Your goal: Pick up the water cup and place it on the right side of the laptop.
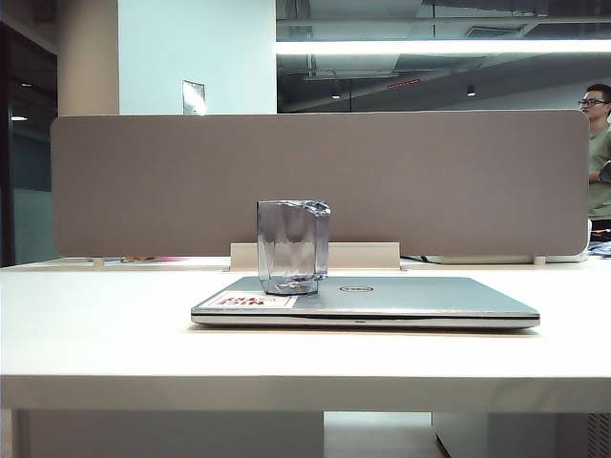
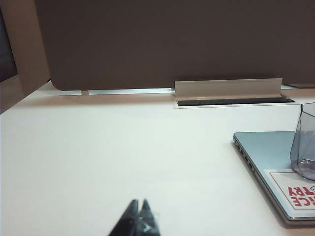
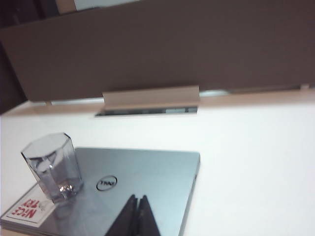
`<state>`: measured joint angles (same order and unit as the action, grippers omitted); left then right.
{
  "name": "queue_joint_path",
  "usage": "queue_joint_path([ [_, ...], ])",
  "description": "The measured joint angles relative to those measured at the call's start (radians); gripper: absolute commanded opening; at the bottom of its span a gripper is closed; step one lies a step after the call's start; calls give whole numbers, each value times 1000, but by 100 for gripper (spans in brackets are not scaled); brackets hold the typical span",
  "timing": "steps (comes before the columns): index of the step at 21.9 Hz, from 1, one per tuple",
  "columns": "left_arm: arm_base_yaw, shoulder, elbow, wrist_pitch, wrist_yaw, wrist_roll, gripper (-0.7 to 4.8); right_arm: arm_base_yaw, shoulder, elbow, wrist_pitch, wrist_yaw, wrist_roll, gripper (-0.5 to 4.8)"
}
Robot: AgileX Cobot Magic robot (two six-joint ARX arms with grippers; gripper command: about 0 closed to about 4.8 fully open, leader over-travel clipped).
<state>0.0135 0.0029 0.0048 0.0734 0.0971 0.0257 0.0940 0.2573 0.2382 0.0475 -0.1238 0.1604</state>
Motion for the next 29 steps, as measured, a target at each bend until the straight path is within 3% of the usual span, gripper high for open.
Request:
queue_joint_path([
  [9, 0, 0, 0, -3, 0, 0, -4, 84, 350, 85, 202, -7, 0, -5],
  [15, 0, 0, 0, -3, 0, 0, -4, 227, 623, 89, 345, 17, 0, -5],
  [20, 0, 0, 0, -3, 0, 0, -4, 338, 853, 181, 387, 82, -4, -5],
  [29, 0, 0, 0, -11, 2, 0, -4, 408, 1148, 378, 419, 80, -4, -5],
])
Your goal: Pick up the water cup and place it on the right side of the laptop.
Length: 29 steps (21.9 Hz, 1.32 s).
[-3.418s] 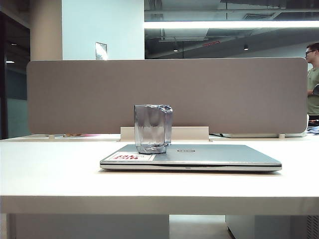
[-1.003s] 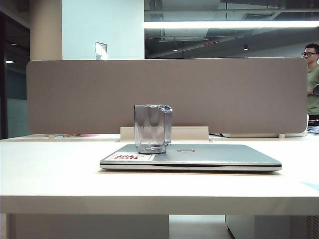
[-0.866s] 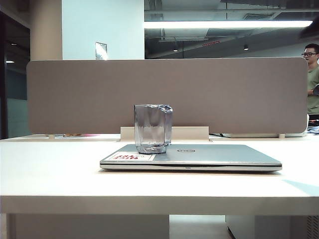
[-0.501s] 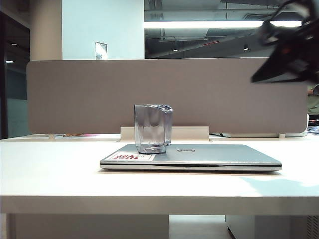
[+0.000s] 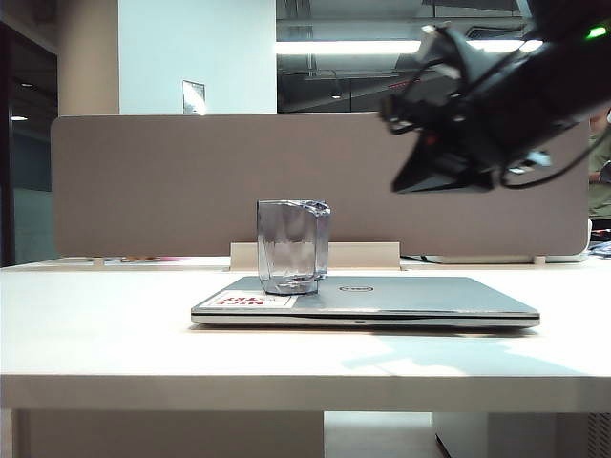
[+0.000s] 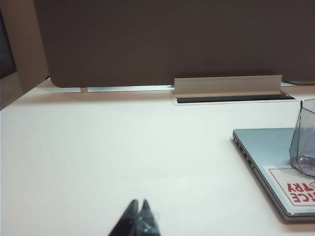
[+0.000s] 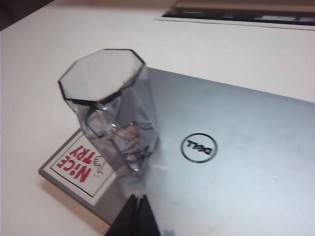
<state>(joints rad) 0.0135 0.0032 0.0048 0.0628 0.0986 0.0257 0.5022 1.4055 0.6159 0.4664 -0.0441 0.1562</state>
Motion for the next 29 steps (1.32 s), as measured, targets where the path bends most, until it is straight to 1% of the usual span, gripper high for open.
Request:
queue_joint_path([
  [13, 0, 0, 0, -23, 2, 0, -4, 156, 208, 181, -12, -13, 0, -5],
  [20, 0, 0, 0, -76, 57, 0, -4, 158, 278, 230, -10, -8, 0, -5],
  [29, 0, 0, 0, -79, 58, 0, -4, 153, 296, 230, -8, 44, 0, -5],
])
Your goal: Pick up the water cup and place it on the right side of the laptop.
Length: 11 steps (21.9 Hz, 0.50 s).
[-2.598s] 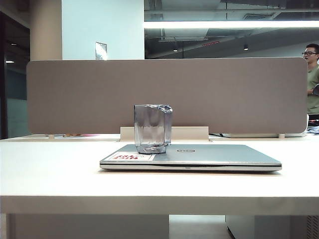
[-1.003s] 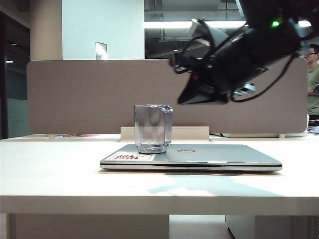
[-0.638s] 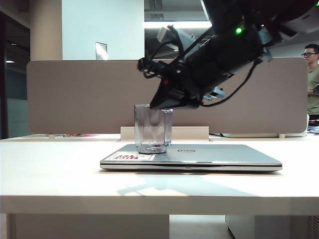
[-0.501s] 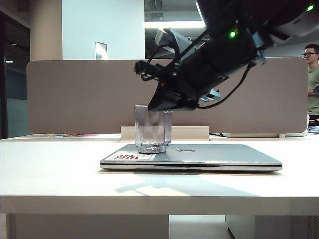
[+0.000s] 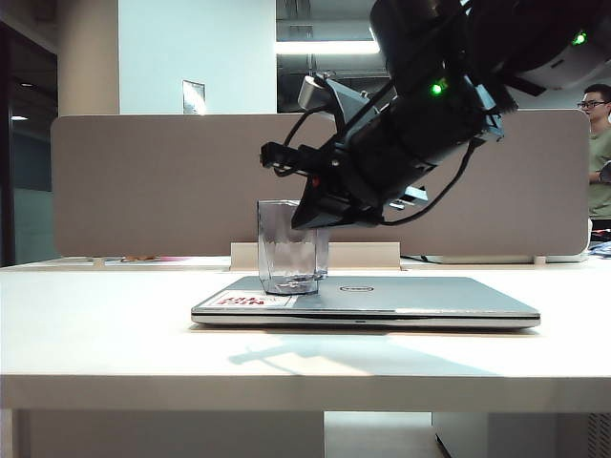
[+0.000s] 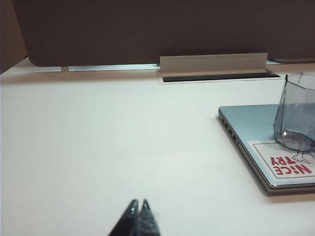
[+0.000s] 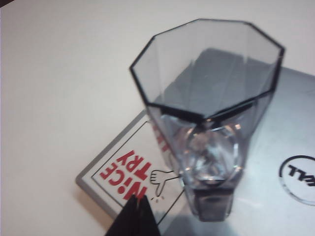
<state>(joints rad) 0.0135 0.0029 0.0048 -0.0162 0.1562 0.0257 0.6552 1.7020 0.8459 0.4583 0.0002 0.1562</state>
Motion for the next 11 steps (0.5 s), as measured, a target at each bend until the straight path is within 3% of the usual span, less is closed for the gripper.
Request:
queue_joint_path([
  [11, 0, 0, 0, 0, 0, 0, -4, -46, 0, 0, 8, 97, 0, -5],
])
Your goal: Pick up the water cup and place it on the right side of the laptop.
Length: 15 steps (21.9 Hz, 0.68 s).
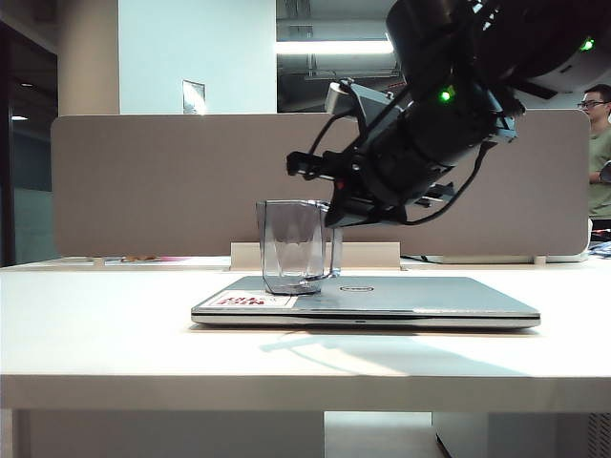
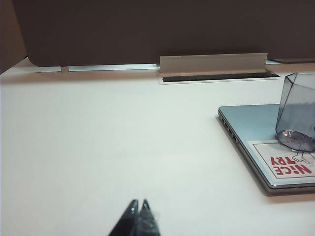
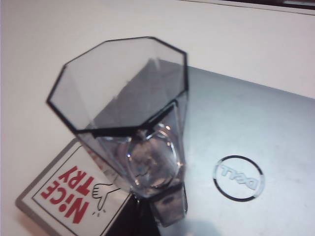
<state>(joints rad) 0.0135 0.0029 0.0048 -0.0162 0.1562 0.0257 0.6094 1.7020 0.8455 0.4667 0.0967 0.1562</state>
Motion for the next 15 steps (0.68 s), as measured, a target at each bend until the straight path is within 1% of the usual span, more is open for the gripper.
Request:
queue_joint_path([
  [3, 0, 0, 0, 0, 0, 0, -4, -5, 0, 0, 13, 11, -1, -5],
  [7, 0, 0, 0, 0, 0, 0, -4, -37, 0, 0, 17, 33, -7, -5],
  [13, 0, 0, 0, 0, 0, 0, -4, -80, 0, 0, 22, 36, -6, -5],
  [15, 0, 0, 0, 0, 0, 0, -4, -78, 0, 0, 21, 34, -6, -4],
])
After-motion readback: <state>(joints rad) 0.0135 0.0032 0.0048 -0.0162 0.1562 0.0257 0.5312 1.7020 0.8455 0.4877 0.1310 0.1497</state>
